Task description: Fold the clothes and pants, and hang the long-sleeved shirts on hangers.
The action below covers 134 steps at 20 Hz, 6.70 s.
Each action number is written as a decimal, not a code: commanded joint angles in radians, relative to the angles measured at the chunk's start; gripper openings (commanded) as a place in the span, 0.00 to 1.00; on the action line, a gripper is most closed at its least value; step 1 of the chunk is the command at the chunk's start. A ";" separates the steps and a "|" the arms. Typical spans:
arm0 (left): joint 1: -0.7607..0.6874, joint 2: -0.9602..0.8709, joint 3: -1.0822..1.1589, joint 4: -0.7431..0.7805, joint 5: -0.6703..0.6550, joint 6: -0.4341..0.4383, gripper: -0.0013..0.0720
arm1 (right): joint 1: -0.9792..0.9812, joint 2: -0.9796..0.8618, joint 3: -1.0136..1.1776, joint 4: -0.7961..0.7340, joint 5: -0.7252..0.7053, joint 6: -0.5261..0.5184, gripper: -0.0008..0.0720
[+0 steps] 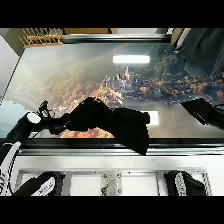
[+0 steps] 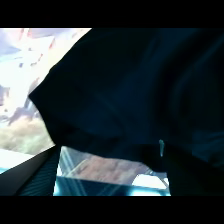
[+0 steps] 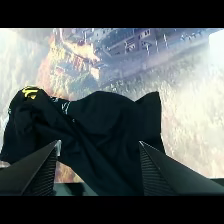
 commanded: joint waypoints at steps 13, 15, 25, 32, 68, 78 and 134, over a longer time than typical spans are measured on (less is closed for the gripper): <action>-0.138 -0.265 0.209 -0.039 0.027 0.014 0.03 | 0.074 -0.030 -0.225 -0.119 -0.025 -0.061 0.64; -0.103 -0.227 0.233 -0.039 0.020 0.028 0.03 | 0.159 -0.078 -0.269 -0.216 -0.095 -0.060 0.64; -0.039 -0.065 0.261 -0.039 -0.003 0.070 0.03 | 0.601 -0.660 -0.204 -0.142 -0.653 -0.060 0.99; 0.000 -0.024 0.349 -0.039 -0.012 0.069 0.03 | 0.630 -0.722 -0.009 -0.197 -0.609 -0.061 0.03; 0.198 -0.112 0.547 -0.040 -0.124 0.138 0.95 | 0.451 -0.699 0.409 -0.464 -0.333 0.184 0.91; 0.137 -0.157 0.192 -0.048 -0.116 0.227 0.95 | 0.454 -0.481 0.296 -0.464 -0.276 0.158 0.91; 0.102 0.652 0.990 -0.047 -0.289 0.132 0.03 | 0.341 0.016 0.678 -0.533 -0.431 0.254 0.03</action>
